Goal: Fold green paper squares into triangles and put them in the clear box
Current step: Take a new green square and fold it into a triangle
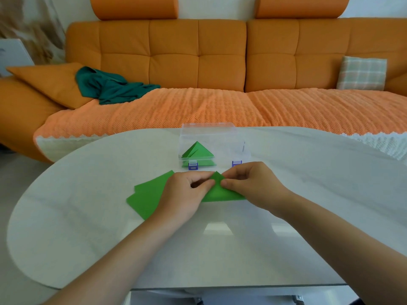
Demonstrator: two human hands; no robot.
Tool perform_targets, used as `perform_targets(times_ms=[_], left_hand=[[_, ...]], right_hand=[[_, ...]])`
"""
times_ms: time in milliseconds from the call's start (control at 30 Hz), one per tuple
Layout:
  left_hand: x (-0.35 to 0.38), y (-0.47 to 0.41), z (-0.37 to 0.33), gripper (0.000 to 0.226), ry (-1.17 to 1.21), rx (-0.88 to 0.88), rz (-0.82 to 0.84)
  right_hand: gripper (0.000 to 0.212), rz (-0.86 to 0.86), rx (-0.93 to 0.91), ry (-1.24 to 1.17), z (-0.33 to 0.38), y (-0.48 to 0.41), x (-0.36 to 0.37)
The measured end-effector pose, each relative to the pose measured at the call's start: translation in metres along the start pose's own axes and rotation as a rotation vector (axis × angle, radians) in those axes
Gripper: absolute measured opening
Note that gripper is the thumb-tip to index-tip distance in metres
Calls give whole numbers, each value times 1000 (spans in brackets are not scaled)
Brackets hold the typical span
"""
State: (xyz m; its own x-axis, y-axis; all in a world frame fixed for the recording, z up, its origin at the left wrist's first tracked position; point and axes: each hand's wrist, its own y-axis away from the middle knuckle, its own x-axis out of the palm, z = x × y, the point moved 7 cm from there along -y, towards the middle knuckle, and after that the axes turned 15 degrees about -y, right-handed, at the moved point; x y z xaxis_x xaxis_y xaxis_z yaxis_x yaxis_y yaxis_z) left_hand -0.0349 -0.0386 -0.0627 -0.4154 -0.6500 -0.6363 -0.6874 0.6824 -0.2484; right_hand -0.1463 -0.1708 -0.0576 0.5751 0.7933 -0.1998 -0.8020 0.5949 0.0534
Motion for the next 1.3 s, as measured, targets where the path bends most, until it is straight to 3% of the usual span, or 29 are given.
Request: perform_targets(times_ms=[267, 467, 767, 900, 1100, 1300], left_hand=[[2, 3, -4, 23, -15, 38, -54], [2, 3, -5, 23, -7, 42, -92], [-1, 3, -6, 24, 2, 51, -137], [0, 2, -5, 23, -2, 49, -131], [6, 3, -7, 21, 19, 67, -78], [13, 0, 5, 21, -133, -2, 146]], right_hand=[[26, -16, -127, 175, 1, 2, 6], [32, -25, -256, 295, 9, 8, 16], [34, 27, -297, 348, 12, 8, 21], [32, -1, -266, 343, 12, 8, 18], [9, -97, -151, 151, 7, -1, 2], [11, -30, 23, 130, -9, -7, 3]])
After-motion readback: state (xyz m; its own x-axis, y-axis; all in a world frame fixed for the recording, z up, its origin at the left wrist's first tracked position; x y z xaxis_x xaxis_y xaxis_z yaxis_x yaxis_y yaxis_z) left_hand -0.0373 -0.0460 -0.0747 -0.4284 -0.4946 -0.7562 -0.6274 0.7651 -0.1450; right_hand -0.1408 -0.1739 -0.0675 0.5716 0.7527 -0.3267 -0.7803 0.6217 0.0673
